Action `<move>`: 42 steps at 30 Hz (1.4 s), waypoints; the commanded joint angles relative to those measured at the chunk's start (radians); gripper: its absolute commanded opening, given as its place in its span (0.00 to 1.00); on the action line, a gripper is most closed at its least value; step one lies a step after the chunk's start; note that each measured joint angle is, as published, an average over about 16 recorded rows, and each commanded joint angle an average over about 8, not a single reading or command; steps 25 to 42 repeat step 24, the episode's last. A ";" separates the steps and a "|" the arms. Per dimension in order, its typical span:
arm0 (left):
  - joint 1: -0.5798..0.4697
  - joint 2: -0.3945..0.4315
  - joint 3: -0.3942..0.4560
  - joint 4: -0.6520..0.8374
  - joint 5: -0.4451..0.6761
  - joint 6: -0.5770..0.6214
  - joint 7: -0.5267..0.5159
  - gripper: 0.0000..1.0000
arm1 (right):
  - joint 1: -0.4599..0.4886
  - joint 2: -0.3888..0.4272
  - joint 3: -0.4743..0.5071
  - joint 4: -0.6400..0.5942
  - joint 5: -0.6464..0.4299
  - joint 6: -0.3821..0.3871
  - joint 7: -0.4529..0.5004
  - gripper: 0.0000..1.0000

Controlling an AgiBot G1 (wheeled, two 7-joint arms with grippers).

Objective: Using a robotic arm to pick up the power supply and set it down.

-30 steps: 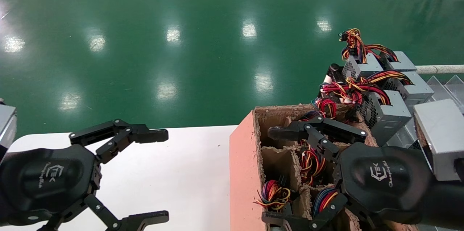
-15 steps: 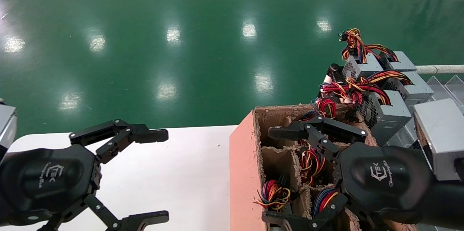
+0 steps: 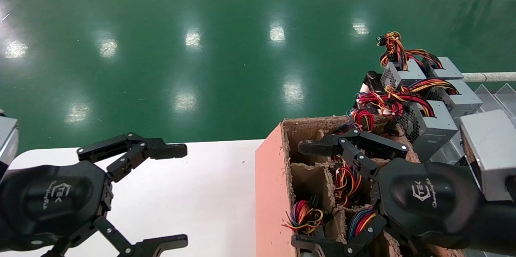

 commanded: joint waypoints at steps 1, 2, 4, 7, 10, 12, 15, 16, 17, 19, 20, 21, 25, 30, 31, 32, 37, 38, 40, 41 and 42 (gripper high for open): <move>0.000 0.000 0.000 0.000 0.000 0.000 0.000 1.00 | 0.000 0.000 0.000 0.000 0.000 0.000 0.000 1.00; 0.000 0.000 0.000 0.000 0.000 0.000 0.000 1.00 | 0.000 0.000 0.000 0.000 0.000 0.000 0.000 1.00; 0.000 0.000 0.000 0.000 0.000 0.000 0.000 1.00 | 0.000 0.000 0.000 0.000 0.000 0.000 0.000 1.00; 0.000 0.000 0.000 0.000 0.000 0.000 0.000 1.00 | 0.000 0.000 0.000 0.000 0.000 0.000 0.000 1.00; 0.000 0.000 0.000 0.000 0.000 0.000 0.000 1.00 | 0.000 0.000 0.000 0.000 0.000 0.000 0.000 1.00; 0.000 0.000 0.000 0.000 0.000 0.000 0.000 1.00 | 0.000 0.000 0.000 0.000 0.000 0.000 0.000 1.00; 0.000 0.000 0.000 0.000 0.000 0.000 0.000 1.00 | 0.000 0.000 0.000 0.000 0.000 0.000 0.000 1.00; 0.000 0.000 0.000 0.000 0.000 0.000 0.000 1.00 | 0.000 0.000 0.000 0.000 0.000 0.000 0.000 1.00; 0.000 0.000 0.000 0.000 0.000 0.000 0.000 1.00 | 0.000 0.000 0.000 0.000 0.000 0.000 0.000 1.00; 0.000 0.000 0.000 0.000 0.000 0.000 0.000 1.00 | 0.000 0.000 0.000 0.000 0.000 0.000 0.000 1.00; 0.000 0.000 0.000 0.000 0.000 0.000 0.000 1.00 | 0.000 0.000 0.000 0.000 0.000 0.000 0.000 1.00; 0.000 0.000 0.000 0.000 0.000 0.000 0.000 1.00 | 0.000 0.000 0.000 0.000 0.000 0.000 0.000 1.00; 0.000 0.000 0.000 0.000 0.000 0.000 0.000 1.00 | 0.000 0.000 0.000 0.000 0.000 0.000 0.000 1.00; 0.000 0.000 0.000 0.000 0.000 0.000 0.000 1.00 | 0.000 0.000 0.000 0.000 0.000 0.000 0.000 1.00; 0.000 0.000 0.000 0.000 0.000 0.000 0.000 1.00 | 0.000 0.000 0.000 0.000 0.000 0.000 0.000 1.00; 0.000 0.000 0.000 0.000 0.000 0.000 0.000 1.00 | 0.000 0.000 0.000 0.000 0.000 0.000 0.000 1.00; 0.000 0.000 0.000 0.000 0.000 0.000 0.000 1.00 | 0.000 0.000 0.000 0.000 0.000 0.000 0.000 1.00; 0.000 0.000 0.000 0.000 0.000 0.000 0.000 1.00 | 0.000 0.000 0.000 0.000 0.000 0.000 0.000 1.00; 0.000 0.000 0.000 0.000 0.000 0.000 0.000 1.00 | 0.000 0.000 0.000 0.000 0.000 0.000 0.000 1.00; 0.000 0.000 0.000 0.000 0.000 0.000 0.000 1.00 | 0.000 0.000 0.000 0.000 0.000 0.000 0.000 1.00; 0.000 0.000 0.000 0.000 0.000 0.000 0.000 1.00 | 0.000 0.000 0.000 0.000 0.000 0.000 0.000 1.00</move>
